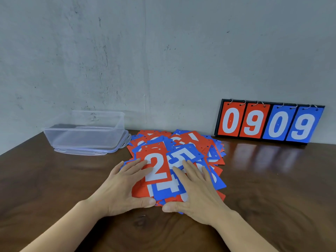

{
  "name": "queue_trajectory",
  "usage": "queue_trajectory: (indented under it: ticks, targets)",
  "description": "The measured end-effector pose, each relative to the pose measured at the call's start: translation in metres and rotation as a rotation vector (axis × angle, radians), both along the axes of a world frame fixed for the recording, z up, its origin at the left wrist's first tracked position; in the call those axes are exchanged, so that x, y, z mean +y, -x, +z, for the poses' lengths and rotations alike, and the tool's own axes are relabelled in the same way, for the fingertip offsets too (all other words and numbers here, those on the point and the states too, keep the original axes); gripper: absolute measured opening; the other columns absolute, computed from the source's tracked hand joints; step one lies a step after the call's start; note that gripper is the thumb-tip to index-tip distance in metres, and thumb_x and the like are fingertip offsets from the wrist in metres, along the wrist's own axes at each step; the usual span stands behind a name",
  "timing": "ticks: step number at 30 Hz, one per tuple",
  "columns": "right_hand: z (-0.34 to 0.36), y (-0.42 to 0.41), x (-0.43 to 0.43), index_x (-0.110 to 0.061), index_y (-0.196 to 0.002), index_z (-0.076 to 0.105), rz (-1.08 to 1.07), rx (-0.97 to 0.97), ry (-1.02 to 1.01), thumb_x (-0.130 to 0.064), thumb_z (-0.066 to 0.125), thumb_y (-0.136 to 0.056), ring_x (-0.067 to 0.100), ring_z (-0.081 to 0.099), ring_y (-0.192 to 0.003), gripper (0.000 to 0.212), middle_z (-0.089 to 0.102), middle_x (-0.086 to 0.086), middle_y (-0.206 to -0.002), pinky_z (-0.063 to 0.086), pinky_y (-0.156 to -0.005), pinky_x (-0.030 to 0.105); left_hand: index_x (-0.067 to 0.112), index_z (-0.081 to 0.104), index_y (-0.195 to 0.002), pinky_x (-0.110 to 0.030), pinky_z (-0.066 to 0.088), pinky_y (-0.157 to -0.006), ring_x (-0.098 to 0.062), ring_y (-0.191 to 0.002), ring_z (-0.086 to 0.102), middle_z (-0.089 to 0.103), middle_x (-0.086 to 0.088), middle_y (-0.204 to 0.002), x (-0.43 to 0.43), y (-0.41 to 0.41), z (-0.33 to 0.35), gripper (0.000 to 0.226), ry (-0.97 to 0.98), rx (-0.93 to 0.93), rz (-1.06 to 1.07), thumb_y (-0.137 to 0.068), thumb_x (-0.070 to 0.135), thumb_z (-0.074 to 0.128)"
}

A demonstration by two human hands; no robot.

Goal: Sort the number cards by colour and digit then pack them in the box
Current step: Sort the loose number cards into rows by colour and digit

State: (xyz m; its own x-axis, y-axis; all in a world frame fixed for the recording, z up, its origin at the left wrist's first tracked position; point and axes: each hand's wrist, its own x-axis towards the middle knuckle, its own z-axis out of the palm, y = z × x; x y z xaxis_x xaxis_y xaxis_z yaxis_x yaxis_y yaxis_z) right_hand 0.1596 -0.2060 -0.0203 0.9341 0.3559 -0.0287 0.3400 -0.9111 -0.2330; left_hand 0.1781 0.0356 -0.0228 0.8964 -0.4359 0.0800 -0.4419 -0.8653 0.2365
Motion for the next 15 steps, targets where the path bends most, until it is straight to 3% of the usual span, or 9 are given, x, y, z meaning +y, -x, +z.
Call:
queue_trajectory:
  ticks: [5,8,11,15]
  targets:
    - [0.007,-0.009,-0.01,-0.042,-0.151,-0.005,0.061,0.02,-0.067,-0.092,0.038,-0.061,-0.008,-0.03,-0.129,0.111,-0.02,-0.016,-0.158,-0.018,-0.114,0.034,0.053,0.021,-0.145,-0.033,-0.005,-0.121,0.016,-0.139,-0.009,0.005,0.036,-0.153,-0.002,0.006,0.002,0.094,0.04,-0.036,0.009,-0.063,0.095,0.042]
    - [0.009,-0.007,-0.041,-0.048,-0.149,-0.008,0.066,0.013,0.002,-0.087,0.053,-0.062,-0.007,-0.031,-0.133,0.113,-0.024,-0.022,-0.154,-0.018,-0.116,0.034,0.059,0.014,-0.143,-0.031,-0.009,-0.119,0.013,-0.139,-0.016,-0.007,0.039,-0.15,-0.016,0.017,0.007,0.095,0.038,-0.053,-0.031,-0.06,0.096,0.043]
    - [0.001,-0.004,-0.062,-0.054,-0.144,-0.015,0.034,0.077,0.084,-0.095,0.04,-0.058,-0.001,-0.035,-0.136,0.11,-0.031,-0.019,-0.153,-0.017,-0.116,0.035,0.058,0.007,-0.145,-0.034,-0.014,-0.118,0.009,-0.139,-0.023,-0.016,0.035,-0.151,-0.03,0.014,0.004,0.095,-0.029,-0.057,-0.058,-0.064,0.094,0.041]
    - [-0.012,-0.008,-0.06,-0.054,-0.141,-0.024,0.027,0.092,0.134,-0.1,0.019,-0.058,0.007,-0.036,-0.138,0.105,-0.036,-0.011,-0.152,-0.018,-0.116,0.036,0.059,0.008,-0.143,-0.04,-0.01,-0.12,0.008,-0.14,-0.022,-0.013,0.031,-0.154,-0.025,0.001,-0.002,0.085,-0.028,-0.002,-0.026,-0.071,0.089,0.039]
